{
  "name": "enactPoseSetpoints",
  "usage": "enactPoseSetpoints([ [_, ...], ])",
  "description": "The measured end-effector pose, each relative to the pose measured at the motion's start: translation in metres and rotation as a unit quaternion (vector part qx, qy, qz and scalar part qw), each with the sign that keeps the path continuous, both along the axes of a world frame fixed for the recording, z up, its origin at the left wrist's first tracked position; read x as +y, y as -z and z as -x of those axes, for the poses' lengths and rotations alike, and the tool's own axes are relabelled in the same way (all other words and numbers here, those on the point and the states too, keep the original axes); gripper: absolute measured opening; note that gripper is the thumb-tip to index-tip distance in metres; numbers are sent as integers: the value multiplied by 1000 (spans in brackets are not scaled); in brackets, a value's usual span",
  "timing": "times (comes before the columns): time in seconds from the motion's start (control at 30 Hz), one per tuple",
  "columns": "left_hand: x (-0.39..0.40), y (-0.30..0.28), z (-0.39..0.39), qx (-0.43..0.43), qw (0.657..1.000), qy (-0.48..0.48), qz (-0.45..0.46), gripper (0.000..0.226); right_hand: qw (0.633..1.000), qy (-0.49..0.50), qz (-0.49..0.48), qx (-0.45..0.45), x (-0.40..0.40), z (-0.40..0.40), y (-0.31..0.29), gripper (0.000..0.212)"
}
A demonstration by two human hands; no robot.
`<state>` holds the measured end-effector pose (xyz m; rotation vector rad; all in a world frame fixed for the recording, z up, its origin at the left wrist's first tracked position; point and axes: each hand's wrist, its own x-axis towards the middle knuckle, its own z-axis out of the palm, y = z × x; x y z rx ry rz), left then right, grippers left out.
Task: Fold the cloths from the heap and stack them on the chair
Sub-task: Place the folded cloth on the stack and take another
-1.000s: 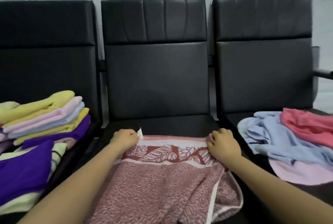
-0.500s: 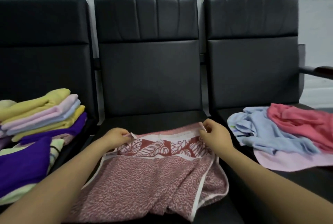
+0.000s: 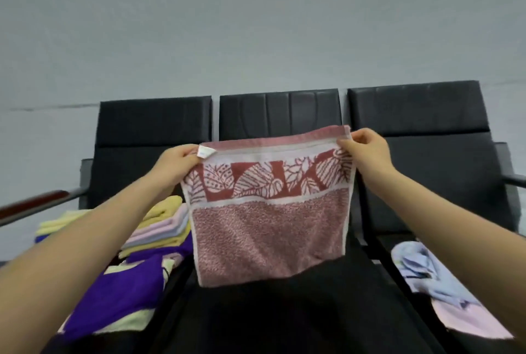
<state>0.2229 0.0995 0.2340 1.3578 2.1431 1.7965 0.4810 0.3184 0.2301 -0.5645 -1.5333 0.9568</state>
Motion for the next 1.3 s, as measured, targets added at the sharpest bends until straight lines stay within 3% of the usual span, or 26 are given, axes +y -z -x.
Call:
enactPoseSetpoints([
  [0.13, -20, 3, -3, -41, 998, 39, -5, 9, 997, -45, 65, 22, -5, -9, 3, 15],
  [0.33, -33, -5, -3, -108, 982, 86, -125, 20, 973, -171, 127, 92, -23, -23, -8, 17],
  [0.47, -37, -7, 4, -158, 972, 151, -88, 46, 953, -205, 206, 84, -21, -25, -14, 4],
  [0.57, -27, 22, 11, -202, 965, 167, -17, 40, 954, -152, 259, 17, 0, -17, 13, 5],
  [0.67, -2, 69, 14, -254, 957, 129, 49, 17, 956, -80, 275, -64, 25, -8, 67, 8],
  [0.73, 16, 113, 20, -300, 941, 116, 108, 34, 956, -29, 252, -147, 41, -2, 114, 12],
  [0.8, 32, 150, 29, -328, 924, 105, 164, 16, 946, 6, 202, -255, 53, 4, 157, 18],
  [0.87, 51, 186, 46, -343, 918, 73, 182, 49, 927, 23, 179, -330, 66, 11, 190, 24],
  [0.93, 68, 208, 55, -360, 919, 47, 155, 41, 918, 23, 187, -349, 78, 18, 208, 29],
  [1.07, 112, 230, 66, -337, 935, -21, 106, 17, 917, 49, 204, -338, 109, 38, 227, 28],
  [1.13, 133, 239, 77, -305, 947, -37, 97, 27, 925, 72, 199, -316, 122, 48, 234, 24],
  [1.2, 151, 250, 91, -252, 957, -78, 119, 39, 932, 97, 184, -298, 132, 56, 244, 6],
  [1.3, 164, 266, 109, -110, 953, -217, 179, 46, 926, 121, 162, -318, 138, 63, 258, 41],
])
